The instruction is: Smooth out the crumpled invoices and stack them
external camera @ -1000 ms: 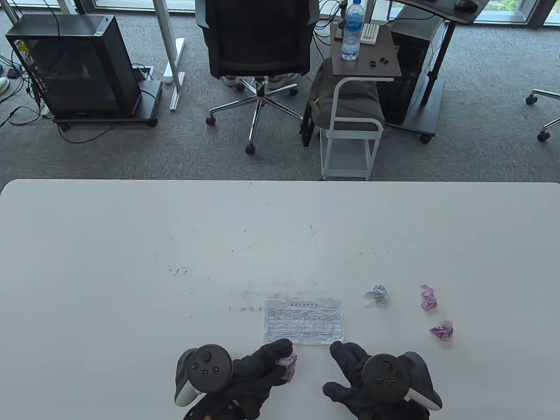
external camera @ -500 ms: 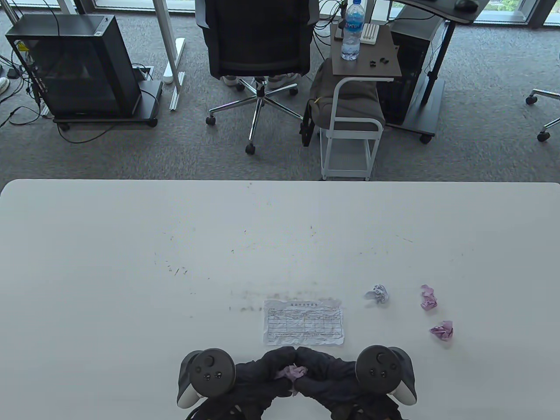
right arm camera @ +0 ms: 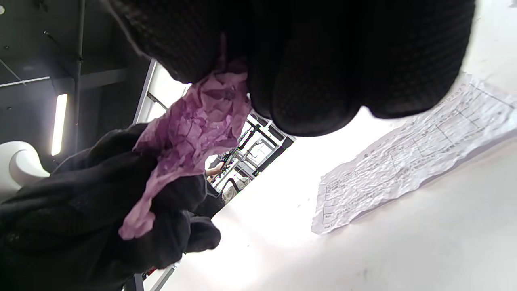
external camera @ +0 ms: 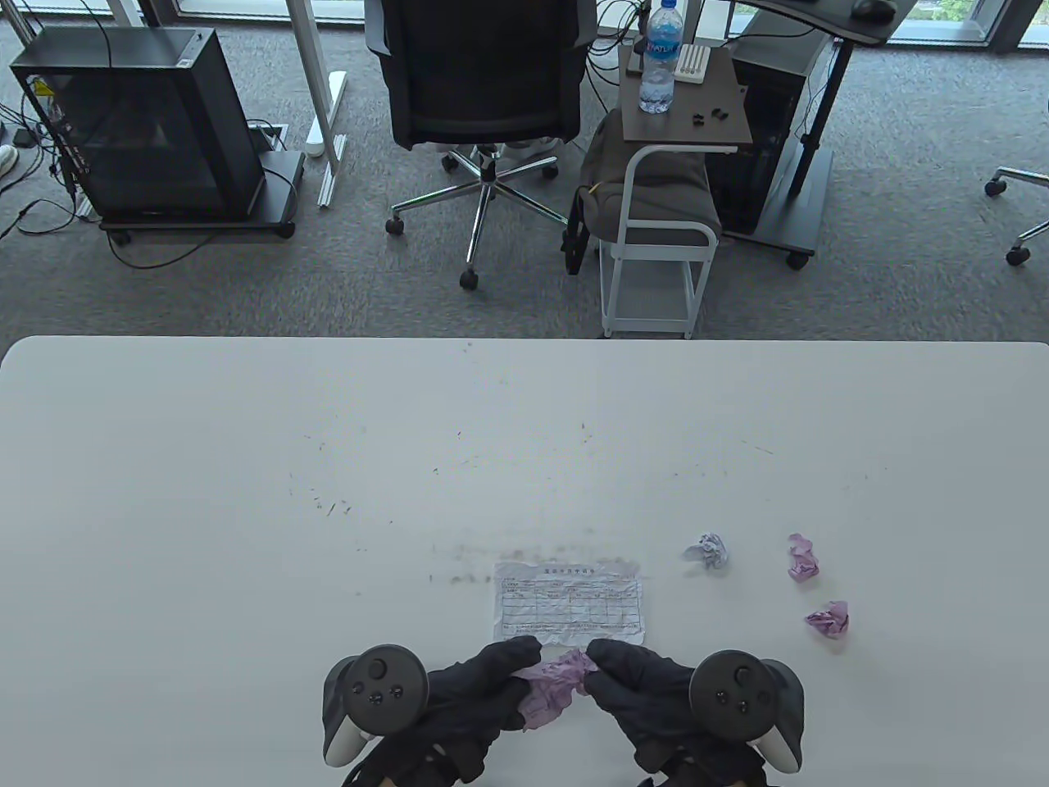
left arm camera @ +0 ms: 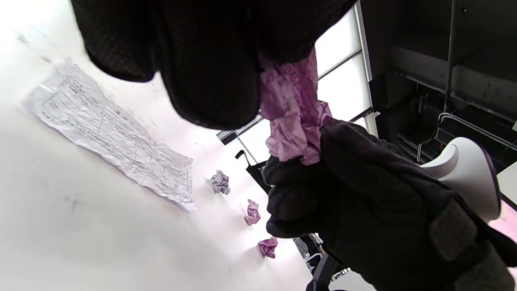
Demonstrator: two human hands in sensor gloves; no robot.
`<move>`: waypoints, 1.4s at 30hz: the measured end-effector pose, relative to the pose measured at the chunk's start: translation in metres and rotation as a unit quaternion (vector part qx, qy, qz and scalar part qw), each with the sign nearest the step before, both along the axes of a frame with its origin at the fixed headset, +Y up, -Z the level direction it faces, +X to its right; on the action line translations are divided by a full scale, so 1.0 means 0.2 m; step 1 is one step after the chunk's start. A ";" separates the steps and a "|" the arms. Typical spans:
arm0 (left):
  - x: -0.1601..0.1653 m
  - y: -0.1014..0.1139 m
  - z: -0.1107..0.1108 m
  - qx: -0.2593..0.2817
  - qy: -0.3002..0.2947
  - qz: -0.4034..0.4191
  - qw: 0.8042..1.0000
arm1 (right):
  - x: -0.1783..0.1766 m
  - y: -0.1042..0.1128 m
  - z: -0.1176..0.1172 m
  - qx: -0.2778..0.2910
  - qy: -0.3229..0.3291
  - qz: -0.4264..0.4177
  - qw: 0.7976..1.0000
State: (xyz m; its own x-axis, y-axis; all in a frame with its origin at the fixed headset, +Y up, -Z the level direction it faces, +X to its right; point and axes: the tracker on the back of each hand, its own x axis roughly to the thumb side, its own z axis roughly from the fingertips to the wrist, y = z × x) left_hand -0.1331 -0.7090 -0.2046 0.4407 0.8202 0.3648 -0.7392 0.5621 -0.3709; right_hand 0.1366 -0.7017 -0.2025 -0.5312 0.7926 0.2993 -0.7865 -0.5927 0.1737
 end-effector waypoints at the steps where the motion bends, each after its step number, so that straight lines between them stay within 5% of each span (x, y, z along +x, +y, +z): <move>1: 0.00 0.00 0.00 0.006 0.001 -0.021 1.000 | 0.01 0.00 0.00 -0.009 -0.007 -0.002 1.000; 10: 0.00 -0.02 -0.01 -0.005 -0.020 -0.060 0.998 | 0.01 -0.06 -0.03 -0.113 0.050 0.096 0.988; 15: 0.04 -0.03 0.00 -0.034 -0.083 -0.058 0.994 | -0.01 -0.01 -0.03 -0.012 0.097 0.051 0.994; 21: 0.09 -0.04 0.02 -0.061 -0.081 -0.071 0.992 | -0.17 -0.06 0.02 -0.028 0.181 0.107 0.977; 25: 0.06 -0.05 0.00 -0.090 -0.081 -0.028 0.992 | -0.22 -0.06 0.02 0.013 0.144 0.137 0.980; 32: 0.01 -0.07 -0.02 -0.076 -0.014 -0.042 0.996 | -0.14 -0.07 -0.01 0.001 0.082 0.081 0.993; 38: 0.07 -0.14 -0.02 -0.146 -0.059 0.010 0.988 | -0.15 -0.07 -0.01 0.013 0.073 0.062 0.995; 42: 0.09 -0.15 -0.03 -0.140 -0.043 0.017 0.989 | -0.15 -0.06 0.00 0.015 0.053 0.032 0.998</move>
State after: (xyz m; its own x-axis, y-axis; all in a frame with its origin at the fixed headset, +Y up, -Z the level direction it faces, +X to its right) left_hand -0.1160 -0.7388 -0.2101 0.3884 0.9082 0.1560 -0.7153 0.4038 -0.5704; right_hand 0.1062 -0.7145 -0.2034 -0.5437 0.7480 0.3807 -0.7252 -0.6470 0.2354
